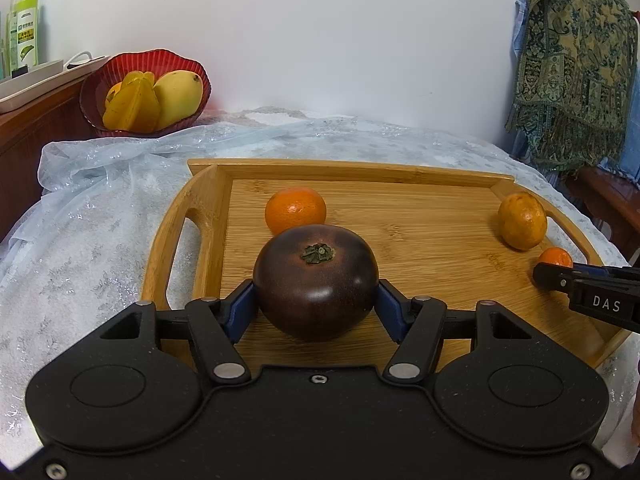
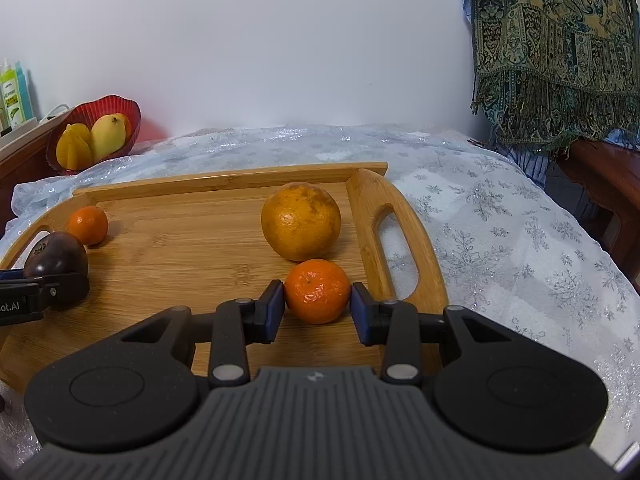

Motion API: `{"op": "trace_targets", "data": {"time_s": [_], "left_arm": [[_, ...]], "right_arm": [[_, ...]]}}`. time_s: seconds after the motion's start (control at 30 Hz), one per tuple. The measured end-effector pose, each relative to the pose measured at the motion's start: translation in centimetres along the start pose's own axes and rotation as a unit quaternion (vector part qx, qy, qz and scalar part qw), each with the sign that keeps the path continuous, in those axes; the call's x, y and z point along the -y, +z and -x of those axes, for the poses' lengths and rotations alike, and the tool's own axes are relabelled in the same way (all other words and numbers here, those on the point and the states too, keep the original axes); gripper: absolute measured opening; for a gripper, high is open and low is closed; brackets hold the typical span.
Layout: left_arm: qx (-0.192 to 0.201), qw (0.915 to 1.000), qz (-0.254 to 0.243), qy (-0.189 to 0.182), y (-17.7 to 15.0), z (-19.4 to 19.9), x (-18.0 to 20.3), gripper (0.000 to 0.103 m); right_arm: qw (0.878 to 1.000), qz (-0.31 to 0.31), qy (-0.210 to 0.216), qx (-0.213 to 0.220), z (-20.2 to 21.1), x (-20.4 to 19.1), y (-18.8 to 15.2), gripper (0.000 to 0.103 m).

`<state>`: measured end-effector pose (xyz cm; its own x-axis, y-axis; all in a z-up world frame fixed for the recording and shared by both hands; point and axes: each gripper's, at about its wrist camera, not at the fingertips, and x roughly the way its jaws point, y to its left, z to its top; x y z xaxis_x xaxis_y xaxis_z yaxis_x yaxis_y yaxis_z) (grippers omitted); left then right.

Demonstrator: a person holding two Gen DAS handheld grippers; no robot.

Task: Organize fruits
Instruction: 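Lower the tomato toward the tray with the left tool while the right tool lowers the tangerine, then open the left tool on the tray while the right tool releases the tangerine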

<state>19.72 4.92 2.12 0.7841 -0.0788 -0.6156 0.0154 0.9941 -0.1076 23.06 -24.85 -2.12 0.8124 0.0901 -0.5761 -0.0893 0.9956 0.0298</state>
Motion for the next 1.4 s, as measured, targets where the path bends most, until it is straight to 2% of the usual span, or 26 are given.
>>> {"op": "trace_targets", "data": {"time_s": [0.07,0.1,0.13,0.17,0.33,0.5,0.93,1.4], "left_arm": [[0.003,1.0000,-0.003,-0.001,0.0,0.1,0.0,0.067],[0.005,1.0000,-0.004,-0.001,0.0,0.2,0.0,0.071],[0.007,1.0000,-0.007,-0.002,0.0,0.4,0.1,0.074],[0.009,0.9999,-0.010,-0.002,0.0,0.5,0.2,0.078],[0.017,0.9994,-0.031,0.007,-0.2,0.9,0.7,0.082],[0.023,0.9992,-0.032,0.003,-0.2,1.4,0.7,0.088],[0.047,0.9987,-0.020,-0.002,-0.5,3.4,0.0,0.095],[0.065,0.9978,-0.010,-0.012,-2.7,6.7,-0.1,0.098]], "right_arm": [[1.000,0.000,0.000,0.000,0.0,0.0,0.0,0.049],[1.000,0.000,0.000,0.000,0.0,0.0,0.0,0.051],[1.000,-0.001,-0.001,0.000,0.0,0.0,0.0,0.058],[1.000,-0.001,-0.001,-0.001,0.0,0.0,0.0,0.059],[1.000,0.011,-0.005,-0.001,0.1,-0.5,-0.3,0.064],[1.000,0.019,-0.006,0.007,0.5,-0.8,-0.4,0.072],[1.000,-0.006,-0.003,0.029,2.3,-0.4,-1.0,0.086],[0.997,-0.018,-0.004,0.071,5.3,-0.3,-2.6,0.094]]}}
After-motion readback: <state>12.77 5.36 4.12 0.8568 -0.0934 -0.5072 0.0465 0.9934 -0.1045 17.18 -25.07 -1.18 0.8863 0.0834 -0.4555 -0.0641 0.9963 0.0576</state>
